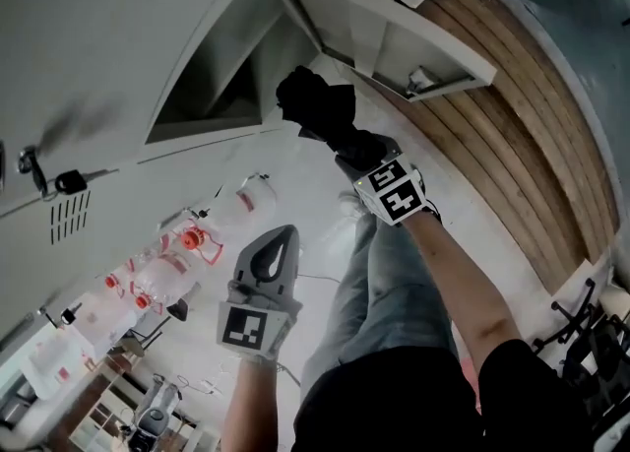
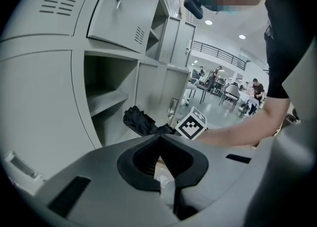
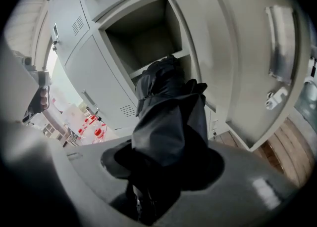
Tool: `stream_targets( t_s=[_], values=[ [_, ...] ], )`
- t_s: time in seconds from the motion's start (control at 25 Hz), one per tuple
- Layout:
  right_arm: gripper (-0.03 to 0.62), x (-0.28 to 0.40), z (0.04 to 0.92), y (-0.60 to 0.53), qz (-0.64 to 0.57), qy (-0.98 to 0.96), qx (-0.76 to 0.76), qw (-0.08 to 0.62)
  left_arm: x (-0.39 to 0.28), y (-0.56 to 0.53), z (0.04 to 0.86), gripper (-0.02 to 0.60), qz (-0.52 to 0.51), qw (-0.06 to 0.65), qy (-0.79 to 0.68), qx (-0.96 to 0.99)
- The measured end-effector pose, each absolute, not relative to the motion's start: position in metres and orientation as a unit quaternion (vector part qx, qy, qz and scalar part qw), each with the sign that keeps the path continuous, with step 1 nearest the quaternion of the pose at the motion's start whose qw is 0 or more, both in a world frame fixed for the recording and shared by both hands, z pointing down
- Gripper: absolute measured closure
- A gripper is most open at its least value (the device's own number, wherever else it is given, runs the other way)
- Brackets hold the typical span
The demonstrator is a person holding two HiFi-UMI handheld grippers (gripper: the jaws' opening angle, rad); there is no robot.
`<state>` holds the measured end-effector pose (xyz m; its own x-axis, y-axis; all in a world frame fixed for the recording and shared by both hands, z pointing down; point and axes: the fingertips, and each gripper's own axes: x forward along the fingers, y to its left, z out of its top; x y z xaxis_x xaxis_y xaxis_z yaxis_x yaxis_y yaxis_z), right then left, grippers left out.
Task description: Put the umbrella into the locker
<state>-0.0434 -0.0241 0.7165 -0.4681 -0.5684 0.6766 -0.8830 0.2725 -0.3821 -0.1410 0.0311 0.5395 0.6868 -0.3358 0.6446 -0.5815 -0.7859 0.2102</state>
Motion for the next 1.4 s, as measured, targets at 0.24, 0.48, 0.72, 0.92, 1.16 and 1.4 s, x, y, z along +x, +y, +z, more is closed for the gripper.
stream_targets(
  t_s=[0.24, 0.48, 0.72, 0.92, 1.16, 1.4],
  values=[
    [0.375, -0.052, 0.756, -0.059, 0.382, -0.768, 0.465, 0.219, -0.147, 0.006, 0.578, 0.572, 0.304, 0.212, -0.273, 0.888],
    [0.375, -0.067, 0.784, -0.092, 0.387, -0.767, 0.453, 0.237, -0.178, -0.018, 0.617, 0.572, 0.32, 0.181, -0.274, 0.888],
    [0.373, -0.07, 0.807, -0.132, 0.389, -0.753, 0.463, 0.257, -0.175, -0.032, 0.624, 0.572, 0.31, 0.192, -0.277, 0.889],
    [0.368, -0.075, 0.815, -0.167, 0.387, -0.748, 0.461, 0.28, -0.181, -0.028, 0.632, 0.572, 0.319, 0.197, -0.271, 0.887],
    [0.364, -0.082, 0.821, -0.208, 0.375, -0.748, 0.466, 0.286, -0.194, -0.025, 0.639, 0.572, 0.332, 0.203, -0.27, 0.881],
    [0.355, -0.095, 0.823, -0.237, 0.36, -0.754, 0.466, 0.291, -0.196, -0.027, 0.64, 0.572, 0.332, 0.204, -0.27, 0.881]
  ],
)
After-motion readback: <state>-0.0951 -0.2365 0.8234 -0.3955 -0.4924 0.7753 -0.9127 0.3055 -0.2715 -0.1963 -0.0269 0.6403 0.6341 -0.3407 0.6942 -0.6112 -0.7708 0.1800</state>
